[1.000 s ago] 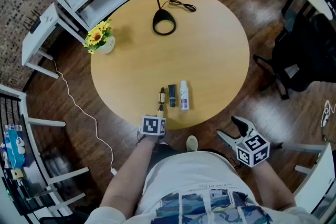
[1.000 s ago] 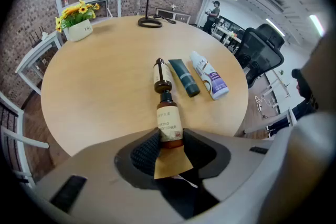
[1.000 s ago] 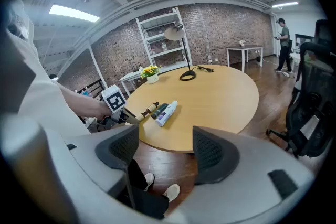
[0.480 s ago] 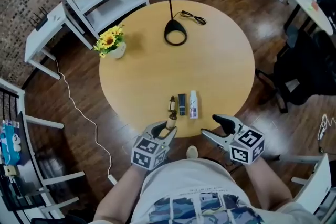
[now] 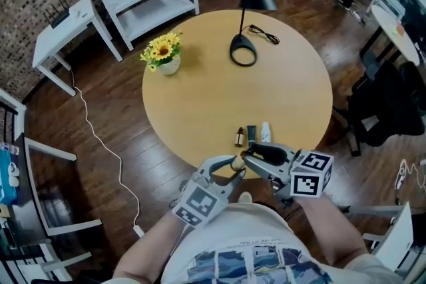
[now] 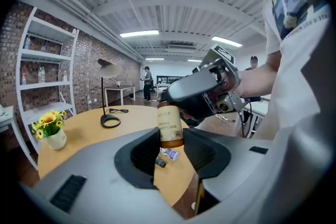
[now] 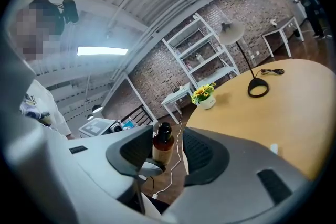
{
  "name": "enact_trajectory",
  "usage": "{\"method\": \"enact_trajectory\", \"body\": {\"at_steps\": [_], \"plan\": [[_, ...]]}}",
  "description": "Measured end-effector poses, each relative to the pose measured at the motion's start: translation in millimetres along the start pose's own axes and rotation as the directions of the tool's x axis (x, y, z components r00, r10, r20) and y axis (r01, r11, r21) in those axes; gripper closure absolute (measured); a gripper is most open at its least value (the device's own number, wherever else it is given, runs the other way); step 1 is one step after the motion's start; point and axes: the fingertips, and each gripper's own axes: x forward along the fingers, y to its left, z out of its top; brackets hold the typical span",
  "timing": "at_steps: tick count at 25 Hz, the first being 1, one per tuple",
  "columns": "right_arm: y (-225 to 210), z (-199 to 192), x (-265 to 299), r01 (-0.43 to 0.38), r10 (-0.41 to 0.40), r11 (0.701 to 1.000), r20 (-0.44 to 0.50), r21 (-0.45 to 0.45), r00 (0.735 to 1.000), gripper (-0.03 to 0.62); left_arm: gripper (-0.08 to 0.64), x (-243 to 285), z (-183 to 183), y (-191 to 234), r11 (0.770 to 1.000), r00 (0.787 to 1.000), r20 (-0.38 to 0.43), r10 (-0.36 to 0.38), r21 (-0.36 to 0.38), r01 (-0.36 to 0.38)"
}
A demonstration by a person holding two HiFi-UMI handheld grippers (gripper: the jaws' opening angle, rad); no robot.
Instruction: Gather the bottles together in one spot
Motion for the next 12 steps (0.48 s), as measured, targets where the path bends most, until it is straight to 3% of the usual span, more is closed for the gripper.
{"method": "enact_trajectory", "body": {"at_steps": [6, 12], "plan": [[23, -13, 34, 0.022, -0.022, 1.0, 0.001, 0.012, 1.0, 0.468, 0.42, -32, -21, 12, 0.997, 0.999, 0.002, -0.053, 0.058, 0.053], [16, -16, 50, 0.101, -0.102, 0.994, -0.018, -0.038, 0.995, 0.468, 0.42, -51, -42, 27, 0.993, 0.995, -0.004, -0.103, -0.066, 0.102]]}}
